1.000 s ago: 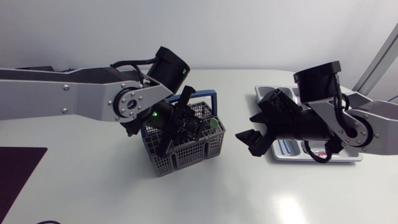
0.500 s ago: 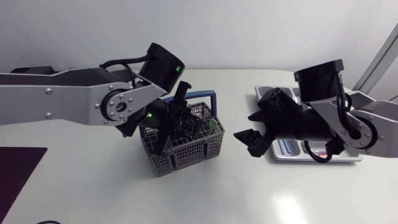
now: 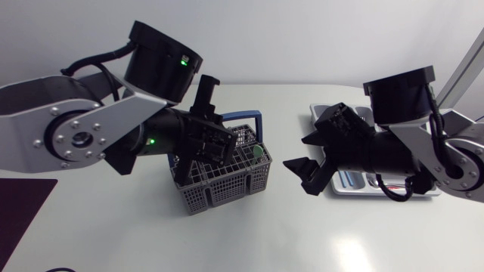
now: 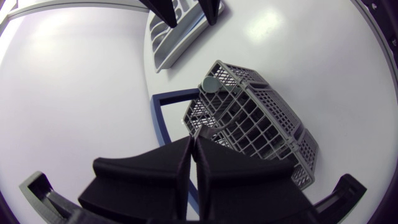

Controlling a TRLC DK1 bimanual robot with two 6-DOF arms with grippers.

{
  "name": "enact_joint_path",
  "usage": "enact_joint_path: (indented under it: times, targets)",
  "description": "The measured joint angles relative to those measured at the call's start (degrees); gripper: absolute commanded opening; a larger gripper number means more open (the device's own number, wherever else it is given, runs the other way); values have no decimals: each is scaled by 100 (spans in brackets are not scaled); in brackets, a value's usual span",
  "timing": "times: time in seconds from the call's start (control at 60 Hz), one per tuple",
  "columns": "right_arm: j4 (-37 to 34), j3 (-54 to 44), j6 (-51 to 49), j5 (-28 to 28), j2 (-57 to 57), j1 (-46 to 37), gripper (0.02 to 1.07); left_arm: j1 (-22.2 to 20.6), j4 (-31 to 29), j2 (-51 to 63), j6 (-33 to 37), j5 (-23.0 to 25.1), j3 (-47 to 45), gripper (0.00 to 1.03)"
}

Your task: Unload the cutlery basket into the drawer organizer.

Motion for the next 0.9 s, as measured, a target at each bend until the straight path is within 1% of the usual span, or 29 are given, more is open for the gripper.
enact_joint_path:
  times: [0.233, 0.383, 0.45, 0.533, 0.7, 0.8, 0.9]
  targets:
    - [-94, -114, 46, 199, -358, 157, 92, -175, -90, -516, -26, -328, -59, 3]
    - [-101, -295, 90, 424, -767, 354, 92, -289, -326, -787, -417, -442, -44, 3]
    - [-98, -387, 87, 516, -1008, 409, 92, -363, -564, -817, -791, -455, 57, 3]
    - [-77, -522, 81, 721, -1333, 533, 92, -459, -901, -767, -1432, -442, 343, 3]
    - [35, -691, -48, 1086, -1912, 857, 92, -667, -1252, -398, -2752, -442, 1134, 3]
    - [205, -798, -140, 1464, -2162, 1099, 92, -750, -1580, -28, -3497, -411, 1670, 3]
    - [428, -946, -269, 1875, -2356, 1460, 92, -767, -2009, 352, -4199, -197, 2142, 3]
